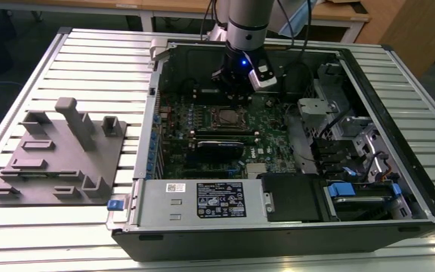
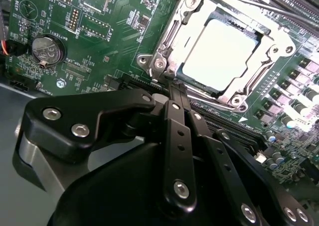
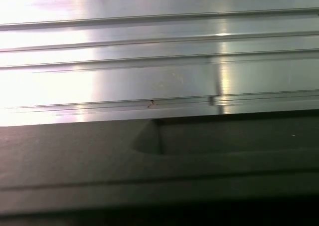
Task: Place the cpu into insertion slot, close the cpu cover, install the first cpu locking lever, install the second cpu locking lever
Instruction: 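Install the first cpu locking lever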
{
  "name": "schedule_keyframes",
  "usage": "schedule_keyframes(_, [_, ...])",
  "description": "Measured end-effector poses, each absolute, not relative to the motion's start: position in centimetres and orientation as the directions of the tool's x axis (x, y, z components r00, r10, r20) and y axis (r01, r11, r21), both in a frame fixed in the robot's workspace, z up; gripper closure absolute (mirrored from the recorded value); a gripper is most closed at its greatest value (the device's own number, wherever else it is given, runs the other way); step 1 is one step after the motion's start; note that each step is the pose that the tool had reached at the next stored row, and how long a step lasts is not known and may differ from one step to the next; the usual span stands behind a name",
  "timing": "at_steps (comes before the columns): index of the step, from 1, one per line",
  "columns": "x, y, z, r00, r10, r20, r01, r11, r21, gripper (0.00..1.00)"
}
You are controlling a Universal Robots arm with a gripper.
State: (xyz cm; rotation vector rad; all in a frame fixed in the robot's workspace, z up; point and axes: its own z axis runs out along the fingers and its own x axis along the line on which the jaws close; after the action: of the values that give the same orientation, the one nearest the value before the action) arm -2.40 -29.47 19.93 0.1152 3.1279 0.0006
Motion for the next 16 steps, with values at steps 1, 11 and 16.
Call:
schedule_keyframes(1, [-2.4,-29.47,19.93,-0.997,0.073,-0.012,0.073,0.997,-0.001,0.9])
schedule_keyframes(11, [-2.4,-29.46,19.89,-0.997,0.073,-0.012,0.074,0.997,-0.007,0.9])
schedule_keyframes(16, [-2.4,-29.47,19.96,-0.997,0.073,-0.012,0.074,0.997,-0.007,0.9])
